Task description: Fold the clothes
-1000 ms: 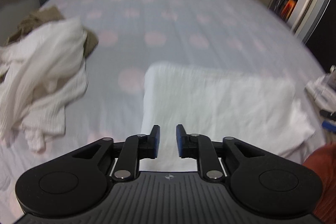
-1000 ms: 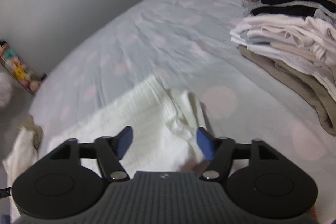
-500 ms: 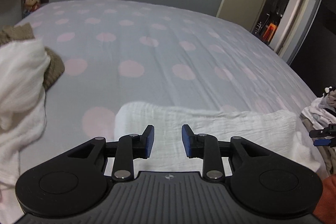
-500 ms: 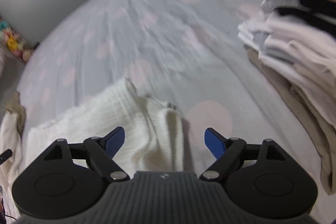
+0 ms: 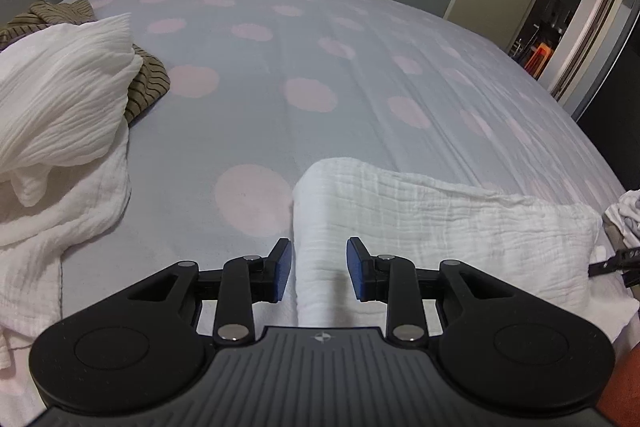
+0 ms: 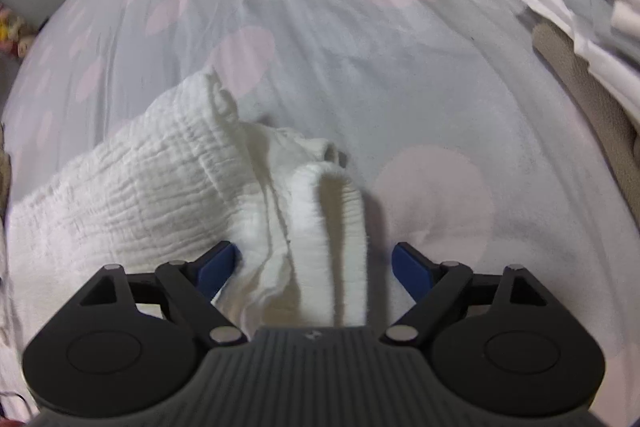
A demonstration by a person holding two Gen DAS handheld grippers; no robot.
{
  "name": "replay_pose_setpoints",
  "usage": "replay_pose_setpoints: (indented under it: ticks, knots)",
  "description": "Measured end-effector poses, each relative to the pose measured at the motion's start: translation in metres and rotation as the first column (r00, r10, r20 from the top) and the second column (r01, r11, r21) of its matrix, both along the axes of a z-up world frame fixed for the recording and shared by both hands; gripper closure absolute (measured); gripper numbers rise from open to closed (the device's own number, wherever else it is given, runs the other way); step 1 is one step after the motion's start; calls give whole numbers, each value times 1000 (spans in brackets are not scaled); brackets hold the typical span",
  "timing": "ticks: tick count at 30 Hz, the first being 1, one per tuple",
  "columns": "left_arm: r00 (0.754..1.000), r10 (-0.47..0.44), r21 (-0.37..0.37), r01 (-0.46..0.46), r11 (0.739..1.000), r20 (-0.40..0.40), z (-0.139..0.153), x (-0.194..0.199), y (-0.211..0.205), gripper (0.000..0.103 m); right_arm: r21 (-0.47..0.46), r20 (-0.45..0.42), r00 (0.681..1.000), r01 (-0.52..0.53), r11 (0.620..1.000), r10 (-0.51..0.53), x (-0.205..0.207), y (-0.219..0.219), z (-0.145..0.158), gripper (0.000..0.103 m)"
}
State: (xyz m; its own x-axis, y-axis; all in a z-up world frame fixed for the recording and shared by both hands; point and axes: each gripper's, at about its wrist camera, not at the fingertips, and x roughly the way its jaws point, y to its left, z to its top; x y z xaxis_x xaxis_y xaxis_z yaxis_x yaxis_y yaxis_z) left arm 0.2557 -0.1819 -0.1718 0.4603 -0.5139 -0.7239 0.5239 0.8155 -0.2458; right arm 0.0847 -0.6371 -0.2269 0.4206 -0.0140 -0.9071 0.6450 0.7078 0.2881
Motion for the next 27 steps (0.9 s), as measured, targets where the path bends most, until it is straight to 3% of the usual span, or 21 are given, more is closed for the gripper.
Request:
replay_pose_setpoints:
  ticks: [4,9,15,27]
  knots:
    - [1000,-15,7,15,1000,14,1,-1,-2,75,-13,13,999,-45,999,45,3,9,4,55]
    - [999,-19,2,19,1000,27,2,-2,-1,75,-27,33,998,-51,998,52,2,15,12,78]
    - [999,27,-40,-26,999,20,6,1,10,75,-27,108,992,-54,998,57,-3,27,51,81]
    - [998,59,-121,-54,991,37,20,-1,29,75,-16,246,959,-143,990,142,21,94,169,82]
